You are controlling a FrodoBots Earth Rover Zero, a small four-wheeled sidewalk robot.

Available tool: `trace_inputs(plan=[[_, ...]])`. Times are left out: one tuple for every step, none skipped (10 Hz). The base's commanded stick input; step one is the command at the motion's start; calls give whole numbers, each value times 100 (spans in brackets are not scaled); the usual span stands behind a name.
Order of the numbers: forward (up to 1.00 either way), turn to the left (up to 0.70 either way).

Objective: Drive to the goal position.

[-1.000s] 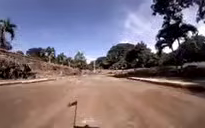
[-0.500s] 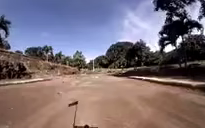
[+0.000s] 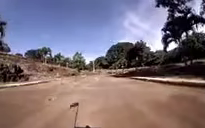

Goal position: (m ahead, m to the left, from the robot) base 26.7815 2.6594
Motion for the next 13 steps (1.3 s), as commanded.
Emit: trace_inputs(plan=[[100, 0], [100, 0], [100, 0], [100, 0], [100, 0], [100, 0], [100, 0], [100, 0], [100, 0], [100, 0], [100, 0], [100, 0], [100, 0]])
